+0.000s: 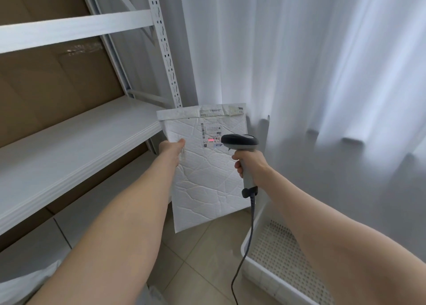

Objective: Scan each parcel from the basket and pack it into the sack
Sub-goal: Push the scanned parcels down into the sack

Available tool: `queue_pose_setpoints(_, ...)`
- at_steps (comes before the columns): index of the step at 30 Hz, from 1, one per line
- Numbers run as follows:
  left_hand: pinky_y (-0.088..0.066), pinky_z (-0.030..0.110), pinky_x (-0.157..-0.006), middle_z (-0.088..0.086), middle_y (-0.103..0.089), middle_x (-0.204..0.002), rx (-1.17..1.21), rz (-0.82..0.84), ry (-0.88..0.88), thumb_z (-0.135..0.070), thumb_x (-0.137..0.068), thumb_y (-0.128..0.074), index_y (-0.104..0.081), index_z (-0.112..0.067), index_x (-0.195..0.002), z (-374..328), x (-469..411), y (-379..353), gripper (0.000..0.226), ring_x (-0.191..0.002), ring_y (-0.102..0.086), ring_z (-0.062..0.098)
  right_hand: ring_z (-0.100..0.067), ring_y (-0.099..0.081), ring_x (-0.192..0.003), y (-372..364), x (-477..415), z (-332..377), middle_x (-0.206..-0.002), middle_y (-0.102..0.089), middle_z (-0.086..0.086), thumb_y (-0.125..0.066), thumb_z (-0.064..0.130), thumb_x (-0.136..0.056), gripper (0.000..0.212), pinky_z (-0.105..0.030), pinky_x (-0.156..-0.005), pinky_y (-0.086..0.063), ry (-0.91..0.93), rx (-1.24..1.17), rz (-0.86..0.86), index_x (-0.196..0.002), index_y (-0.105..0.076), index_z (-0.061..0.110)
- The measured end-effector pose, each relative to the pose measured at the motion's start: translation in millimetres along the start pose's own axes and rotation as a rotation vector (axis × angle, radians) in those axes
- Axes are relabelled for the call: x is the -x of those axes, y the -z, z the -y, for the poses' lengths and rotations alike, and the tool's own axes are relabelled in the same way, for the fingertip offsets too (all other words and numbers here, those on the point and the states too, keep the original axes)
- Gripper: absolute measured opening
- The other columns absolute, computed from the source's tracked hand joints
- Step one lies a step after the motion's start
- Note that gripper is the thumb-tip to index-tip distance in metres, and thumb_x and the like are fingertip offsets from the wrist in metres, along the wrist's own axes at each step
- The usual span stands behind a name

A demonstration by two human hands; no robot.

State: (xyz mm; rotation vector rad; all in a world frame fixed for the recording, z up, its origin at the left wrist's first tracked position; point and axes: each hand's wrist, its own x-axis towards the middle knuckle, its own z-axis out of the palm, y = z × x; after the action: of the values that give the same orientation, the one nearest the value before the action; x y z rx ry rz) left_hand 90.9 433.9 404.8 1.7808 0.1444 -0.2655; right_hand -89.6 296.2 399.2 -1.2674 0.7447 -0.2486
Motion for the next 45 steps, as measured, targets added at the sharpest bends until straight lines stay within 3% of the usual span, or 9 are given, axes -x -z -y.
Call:
queue_pose_setpoints(9, -0.048, 0.037, -0.093, 0.017, -0.060, -0.122, -0.007, 0.005, 0.033, -0.020, -0.086, -0.071, -0.054, 0.001, -0.122, 5, -8, 6, 0.045, -0.109, -0.059, 0.032, -0.014, -0.041, -0.037, 1, 10, 5, -0.047, -0.050, -0.003, -0.059, 0.004, -0.083, 0.006, -0.019, -0.043, -0.035, -0.004, -0.037, -0.025, -0.077, -0.058, 0.006)
queue_pose_setpoints(17, -0.048, 0.035, -0.092, 0.017, -0.060, -0.124, -0.009, 0.027, 0.030, -0.021, -0.085, -0.071, -0.053, 0.003, -0.123, 4, -8, 5, 0.048, -0.110, -0.059, 0.030, -0.013, -0.040, -0.037, 1, 18, 8, -0.054, -0.048, -0.006, -0.058, 0.003, -0.084, 0.009, -0.017, -0.041, -0.034, -0.013, -0.024, -0.033, -0.076, -0.055, 0.006)
queue_pose_setpoints(24, -0.046, 0.032, -0.089, 0.017, -0.059, -0.125, -0.020, 0.037, 0.024, -0.021, -0.086, -0.071, -0.053, 0.005, -0.124, 4, -6, 3, 0.050, -0.111, -0.059, 0.030, -0.014, -0.040, -0.038, -2, 19, 9, -0.055, -0.048, -0.006, -0.058, 0.003, -0.085, 0.011, -0.017, -0.042, -0.035, -0.021, -0.031, -0.042, -0.075, -0.054, 0.008)
queue_pose_setpoints(29, -0.040, 0.028, -0.078, 0.017, -0.060, -0.123, -0.011, 0.031, 0.016, -0.019, -0.086, -0.070, -0.054, 0.005, -0.122, 4, -5, 6, 0.046, -0.110, -0.058, 0.029, -0.014, -0.040, -0.039, -3, 19, 9, -0.056, -0.048, -0.006, -0.058, 0.005, -0.084, 0.010, -0.017, -0.043, -0.035, -0.006, -0.005, -0.041, -0.077, -0.054, 0.009)
queue_pose_setpoints(45, -0.040, 0.026, -0.078, 0.015, -0.060, -0.125, 0.006, 0.042, 0.027, -0.017, -0.087, -0.069, -0.053, 0.005, -0.125, 1, -1, 12, 0.046, -0.112, -0.058, 0.027, -0.013, -0.040, -0.039, -12, 21, 13, -0.051, -0.049, -0.004, -0.058, 0.005, -0.083, 0.008, -0.018, -0.042, -0.036, -0.011, 0.039, -0.025, -0.077, -0.054, 0.009)
